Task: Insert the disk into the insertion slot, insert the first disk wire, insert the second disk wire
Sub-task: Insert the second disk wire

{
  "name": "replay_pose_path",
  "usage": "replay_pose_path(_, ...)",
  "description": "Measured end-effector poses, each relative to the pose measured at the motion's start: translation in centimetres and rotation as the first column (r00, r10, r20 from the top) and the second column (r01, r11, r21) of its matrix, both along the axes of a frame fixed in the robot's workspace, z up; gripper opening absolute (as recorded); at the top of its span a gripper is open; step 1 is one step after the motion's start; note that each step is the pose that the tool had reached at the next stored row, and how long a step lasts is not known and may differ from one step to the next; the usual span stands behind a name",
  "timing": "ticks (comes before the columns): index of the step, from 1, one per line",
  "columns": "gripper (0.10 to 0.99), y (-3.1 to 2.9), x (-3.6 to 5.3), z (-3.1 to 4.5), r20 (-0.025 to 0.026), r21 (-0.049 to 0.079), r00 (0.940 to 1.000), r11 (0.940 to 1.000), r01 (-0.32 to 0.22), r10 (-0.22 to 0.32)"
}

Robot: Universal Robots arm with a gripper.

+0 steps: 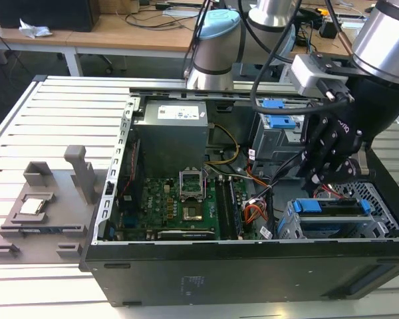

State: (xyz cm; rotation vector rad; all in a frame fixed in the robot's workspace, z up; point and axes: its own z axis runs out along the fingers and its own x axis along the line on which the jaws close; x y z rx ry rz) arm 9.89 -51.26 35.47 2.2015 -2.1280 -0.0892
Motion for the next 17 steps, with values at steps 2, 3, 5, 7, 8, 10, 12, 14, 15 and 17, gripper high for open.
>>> replay_pose_path(2,0.302,0.48,0.2,-0.01,0.0,-0.021,1.0,0.9998,-0.003,0.003)
replay_pose_path(3,0.302,0.58,0.33,-0.01,-0.0001,-0.025,1.0,0.9997,-0.004,0.004)
replay_pose_path(5,0.302,0.74,0.59,-0.02,-0.0001,-0.028,1.0,0.9996,-0.005,0.005)
replay_pose_path(7,0.302,0.93,1.05,-0.02,-0.0003,-0.031,1.0,0.9995,-0.007,0.007)
replay_pose_path(8,0.302,0.95,1.17,-0.02,-0.0004,-0.031,1.0,0.9995,-0.008,0.008)
replay_pose_path(10,0.302,0.97,1.24,-0.02,-0.0004,-0.032,1.0,0.9995,-0.008,0.008)
replay_pose_path(12,0.302,0.97,1.25,-0.02,-0.0004,-0.032,1.0,0.9995,-0.008,0.008)
replay_pose_path(14,0.302,0.97,1.27,-0.02,-0.0005,-0.032,1.0,0.9994,-0.008,0.008)
replay_pose_path(15,0.302,0.97,1.27,-0.02,-0.0004,-0.032,1.0,0.9994,-0.008,0.008)
replay_pose_path(17,0.302,0.97,1.28,-0.02,-0.0004,-0.032,1.0,0.9994,-0.008,0.008)
